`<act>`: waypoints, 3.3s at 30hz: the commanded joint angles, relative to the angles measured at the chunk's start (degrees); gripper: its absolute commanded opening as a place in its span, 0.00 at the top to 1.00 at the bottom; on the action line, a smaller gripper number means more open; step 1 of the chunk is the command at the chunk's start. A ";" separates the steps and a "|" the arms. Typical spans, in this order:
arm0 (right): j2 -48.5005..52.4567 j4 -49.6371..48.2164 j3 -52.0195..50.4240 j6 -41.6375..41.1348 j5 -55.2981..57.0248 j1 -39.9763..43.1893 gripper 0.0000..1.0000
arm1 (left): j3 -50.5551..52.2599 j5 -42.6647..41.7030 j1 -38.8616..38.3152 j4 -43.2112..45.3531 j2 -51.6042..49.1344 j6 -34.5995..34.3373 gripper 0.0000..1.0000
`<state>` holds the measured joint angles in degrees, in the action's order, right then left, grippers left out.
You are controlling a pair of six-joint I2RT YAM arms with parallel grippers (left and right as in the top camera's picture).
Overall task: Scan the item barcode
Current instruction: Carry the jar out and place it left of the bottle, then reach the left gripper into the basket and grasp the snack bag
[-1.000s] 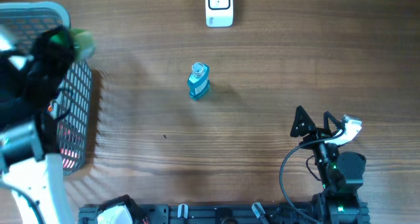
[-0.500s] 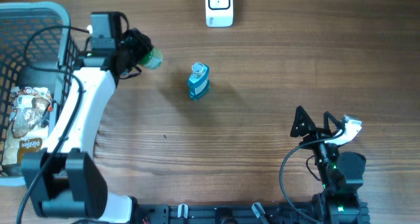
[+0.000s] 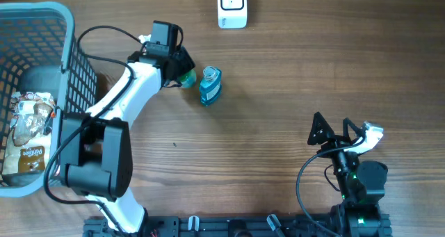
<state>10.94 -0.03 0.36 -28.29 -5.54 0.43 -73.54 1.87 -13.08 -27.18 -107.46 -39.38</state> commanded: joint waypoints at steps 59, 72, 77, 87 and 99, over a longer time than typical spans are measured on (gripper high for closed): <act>0.11 -0.37 -0.07 -0.20 0.83 -0.24 0.00 | -20.52 19.02 46.07 -31.10 -10.10 25.70 0.00; 0.11 -0.76 -0.07 -0.20 0.81 -0.24 0.00 | -12.11 23.19 41.92 -25.81 -10.10 25.44 0.00; 0.11 -0.74 -0.07 -0.20 0.81 -0.24 0.00 | -12.04 23.30 45.44 -26.38 -10.12 25.00 0.00; 0.11 -0.74 -0.07 -0.20 0.81 -0.24 0.00 | -11.89 21.59 46.64 -25.22 -10.12 23.93 0.71; 0.11 -0.66 -0.07 -0.17 1.27 -0.24 0.00 | -16.13 25.03 46.40 -28.52 -9.60 23.96 0.96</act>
<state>10.98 -0.40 0.36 -28.29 -5.30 0.43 -86.39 24.45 32.84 -53.98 -116.68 -14.46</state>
